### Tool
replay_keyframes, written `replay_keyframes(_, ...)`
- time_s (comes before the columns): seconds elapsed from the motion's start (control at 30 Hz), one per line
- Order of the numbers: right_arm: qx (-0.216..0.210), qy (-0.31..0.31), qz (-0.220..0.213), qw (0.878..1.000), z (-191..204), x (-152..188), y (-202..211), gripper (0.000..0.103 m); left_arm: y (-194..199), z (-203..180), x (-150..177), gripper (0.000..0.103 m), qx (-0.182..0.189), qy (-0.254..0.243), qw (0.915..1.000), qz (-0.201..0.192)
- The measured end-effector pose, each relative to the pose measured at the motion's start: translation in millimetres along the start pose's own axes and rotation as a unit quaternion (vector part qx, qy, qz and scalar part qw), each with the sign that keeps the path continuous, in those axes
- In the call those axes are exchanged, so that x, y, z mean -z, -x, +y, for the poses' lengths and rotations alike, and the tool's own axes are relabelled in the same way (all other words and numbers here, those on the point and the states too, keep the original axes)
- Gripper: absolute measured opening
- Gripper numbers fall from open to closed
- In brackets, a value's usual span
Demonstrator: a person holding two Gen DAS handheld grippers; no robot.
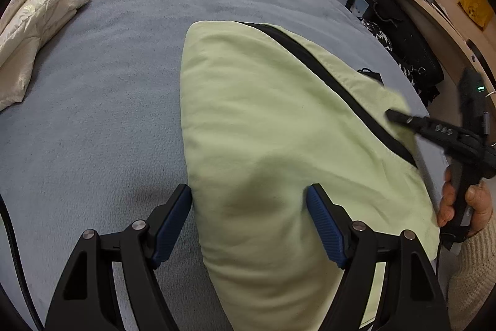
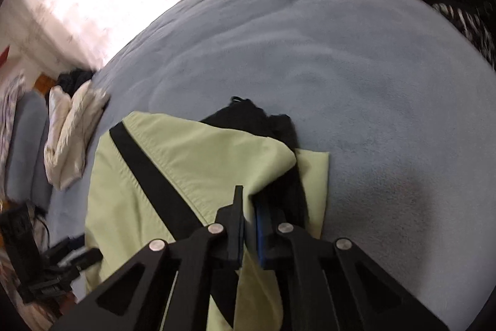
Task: Fold large clothes
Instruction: 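Fold the bundle end over onto itself with both grippers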
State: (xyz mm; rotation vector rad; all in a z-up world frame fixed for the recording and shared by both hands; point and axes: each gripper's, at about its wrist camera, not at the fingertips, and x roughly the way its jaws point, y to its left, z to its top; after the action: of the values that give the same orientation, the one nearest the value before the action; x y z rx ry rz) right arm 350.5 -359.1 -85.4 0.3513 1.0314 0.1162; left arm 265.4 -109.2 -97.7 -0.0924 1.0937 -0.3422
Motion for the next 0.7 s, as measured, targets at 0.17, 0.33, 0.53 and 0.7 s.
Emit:
replay_keyframes(0.17,0.047,0.066,-0.120,0.989,21,-16,46,0.002,-1,-8,1,0.075,-0.013,-0.023,0.9996,-0.010)
replay_keyframes(0.33,0.119,0.086,-0.042,0.988,13,-14,-10,0.002,-10,-16,5,0.077,-0.038,-0.039,0.9984,-0.017)
replay_keyframes(0.53,0.104,0.048,-0.025,0.993,2,-15,-7,0.008,-4,-14,2,0.077,-0.043,-0.036,0.9984,-0.011)
replay_keyframes(0.7,0.088,0.012,-0.052,0.995,12,-14,47,0.010,31,-23,0,0.076,-0.059,-0.048,0.9953,-0.059)
